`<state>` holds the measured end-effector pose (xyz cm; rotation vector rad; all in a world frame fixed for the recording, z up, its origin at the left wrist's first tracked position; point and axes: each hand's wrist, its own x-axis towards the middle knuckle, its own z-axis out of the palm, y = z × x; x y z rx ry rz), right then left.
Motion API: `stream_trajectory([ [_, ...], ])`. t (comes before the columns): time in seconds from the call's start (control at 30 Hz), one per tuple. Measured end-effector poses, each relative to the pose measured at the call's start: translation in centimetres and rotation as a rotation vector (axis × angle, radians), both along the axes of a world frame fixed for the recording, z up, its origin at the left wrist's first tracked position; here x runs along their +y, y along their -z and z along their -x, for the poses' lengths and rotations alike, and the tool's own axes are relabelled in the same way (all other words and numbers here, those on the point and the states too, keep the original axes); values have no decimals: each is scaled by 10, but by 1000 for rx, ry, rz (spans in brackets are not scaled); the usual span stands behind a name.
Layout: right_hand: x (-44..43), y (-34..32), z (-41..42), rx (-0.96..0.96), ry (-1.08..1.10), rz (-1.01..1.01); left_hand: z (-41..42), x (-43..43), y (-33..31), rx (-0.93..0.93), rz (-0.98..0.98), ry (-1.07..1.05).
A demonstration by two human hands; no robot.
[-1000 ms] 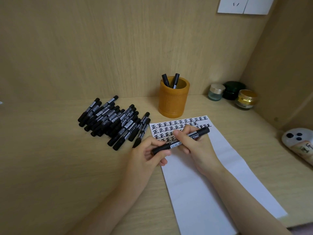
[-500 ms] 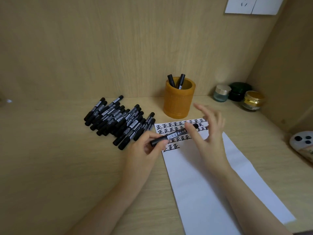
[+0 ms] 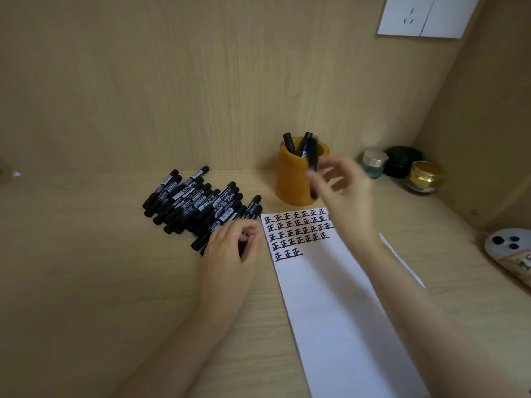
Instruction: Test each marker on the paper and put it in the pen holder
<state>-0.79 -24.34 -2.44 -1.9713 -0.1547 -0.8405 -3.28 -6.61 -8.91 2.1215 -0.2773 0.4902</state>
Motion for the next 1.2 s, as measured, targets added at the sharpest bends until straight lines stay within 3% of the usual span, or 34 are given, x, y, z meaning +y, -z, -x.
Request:
stream_trajectory([
  [0.1,-7,-29,-32,-35,129,-184,-4,2,6,-11,-146,-42],
  [0.27,-9,-45,-81,-11,238,-191,-5,5,11,9,-209,-46],
  [0.53,-11,-26,-101,274,392,214,-8,4,13,51,-189,-10],
  [0.73,-17,-13,-100,332,409,436,-8,2,11,-4,-114,-42],
  [0.9,-11,-8,-80,93,407,354,-7,1,7,-48,38,-55],
  [0.97,-1,-3,-61,76,383,208,-7,0,4,-33,145,-43],
  [1.03,10,3,-36,155,262,-28,-5,0,0,-15,250,-1],
  [1.1,21,8,-12,354,73,-252,-2,-1,-3,-5,323,57],
  [1.2,29,16,13,666,-276,-421,0,-4,-3,7,323,154],
])
